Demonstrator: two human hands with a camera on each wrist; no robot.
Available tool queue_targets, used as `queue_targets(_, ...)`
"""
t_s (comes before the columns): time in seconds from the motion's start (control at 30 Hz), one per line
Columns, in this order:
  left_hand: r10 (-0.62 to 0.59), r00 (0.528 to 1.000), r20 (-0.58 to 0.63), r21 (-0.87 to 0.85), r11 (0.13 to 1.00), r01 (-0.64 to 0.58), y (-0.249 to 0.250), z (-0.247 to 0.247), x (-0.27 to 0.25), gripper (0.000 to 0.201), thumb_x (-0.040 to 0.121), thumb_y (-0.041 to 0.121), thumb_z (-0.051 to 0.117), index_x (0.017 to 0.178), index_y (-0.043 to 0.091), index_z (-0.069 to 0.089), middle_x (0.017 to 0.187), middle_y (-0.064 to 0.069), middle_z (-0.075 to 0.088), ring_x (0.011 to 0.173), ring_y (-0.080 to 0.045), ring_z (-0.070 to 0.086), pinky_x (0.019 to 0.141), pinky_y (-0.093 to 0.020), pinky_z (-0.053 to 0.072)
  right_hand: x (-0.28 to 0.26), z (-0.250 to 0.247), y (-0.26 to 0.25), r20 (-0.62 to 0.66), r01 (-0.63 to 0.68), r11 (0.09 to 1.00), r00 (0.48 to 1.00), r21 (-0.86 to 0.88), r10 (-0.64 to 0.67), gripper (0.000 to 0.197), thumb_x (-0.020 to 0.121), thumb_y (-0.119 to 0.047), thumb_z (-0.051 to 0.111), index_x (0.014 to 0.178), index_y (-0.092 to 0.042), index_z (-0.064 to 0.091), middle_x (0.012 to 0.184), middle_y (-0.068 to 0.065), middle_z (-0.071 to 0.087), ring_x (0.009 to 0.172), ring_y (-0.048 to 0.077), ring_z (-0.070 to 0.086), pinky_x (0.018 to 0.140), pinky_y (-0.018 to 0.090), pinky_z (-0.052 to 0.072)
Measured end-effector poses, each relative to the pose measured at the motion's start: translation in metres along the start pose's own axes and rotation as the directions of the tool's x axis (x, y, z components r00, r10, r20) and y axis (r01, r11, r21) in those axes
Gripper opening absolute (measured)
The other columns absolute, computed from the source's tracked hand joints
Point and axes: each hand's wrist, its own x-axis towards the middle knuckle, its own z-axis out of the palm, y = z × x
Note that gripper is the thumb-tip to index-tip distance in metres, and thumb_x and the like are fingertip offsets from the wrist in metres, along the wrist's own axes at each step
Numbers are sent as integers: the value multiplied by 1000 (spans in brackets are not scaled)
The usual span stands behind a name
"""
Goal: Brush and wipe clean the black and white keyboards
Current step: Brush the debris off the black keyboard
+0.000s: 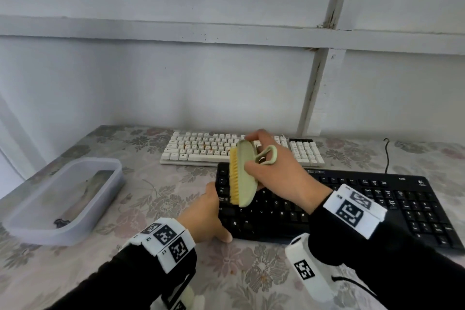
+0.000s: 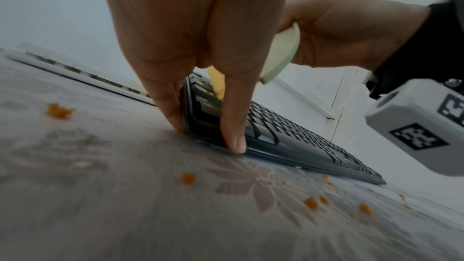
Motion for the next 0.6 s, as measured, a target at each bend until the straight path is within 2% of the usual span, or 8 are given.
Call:
queue_targets(0.13,8,1000,-8,3,1000,-8,1,0,0,94,59,18,83,132,15,25,105,8,45,93,-14,50,76,-25,44,-17,10,6,229,-49,995,971,-86,68,34,84,-6,56,114,-19,46,89,6,59,68,17,63,57,30,59)
queue_targets(0.2,-6,1000,-8,8,1000,6,1,1,0,91,60,17,83,129,14,24,103,5,51,93,-15,53,76,-28,47,-23,7,5,308,-90,992,945,-92,114,34,83,-7,57,113,-20,49,90,6,60,71,19,66,57,31,59)
queue_targets(0.27,-7,1000,-8,8,1000,7,0,1,0,93,60,18,84,130,14,23,107,4,52,98,-17,54,80,-30,48,-20,1,1,270,-102,994,956,-47,111,32,83,-6,57,112,-19,52,95,9,62,72,19,67,55,30,58)
queue_targets(0.33,-5,1000,-4,2,1000,5,0,1,-1,95,60,17,83,132,15,21,112,3,50,103,-17,52,81,-28,45,-13,-2,0,134,-74,997,988,8,73,33,83,-4,55,112,-20,52,95,9,62,68,17,65,55,30,57)
queue_targets(0.4,5,1000,3,4,1000,-5,1,0,-1,96,61,16,83,134,15,21,121,1,48,102,-15,50,82,-25,42,-9,-1,2,54,-40,999,998,-10,40,35,84,-5,54,114,-23,49,95,11,63,73,23,66,59,37,60)
queue_targets(0.47,14,1000,7,-2,1000,-14,2,0,-2,96,61,16,82,135,15,21,121,3,45,98,-13,47,80,-24,40,-13,2,5,105,-40,997,993,-65,46,35,85,-7,54,114,-25,47,97,13,63,77,27,66,62,37,60)
queue_targets(0.53,10,1000,5,-9,1000,-10,2,0,-1,96,60,15,83,134,15,22,112,6,43,96,-13,47,77,-24,41,-21,1,6,211,-52,993,975,-110,74,35,85,-8,55,114,-26,49,97,9,63,73,21,64,59,30,59)
queue_targets(0.6,-3,1000,3,-13,1000,3,1,0,0,94,59,14,83,132,15,24,105,8,45,94,-14,50,74,-24,42,-30,-6,3,301,-62,988,948,-142,103,38,84,-8,57,116,-27,53,97,6,63,74,15,64,60,29,58)
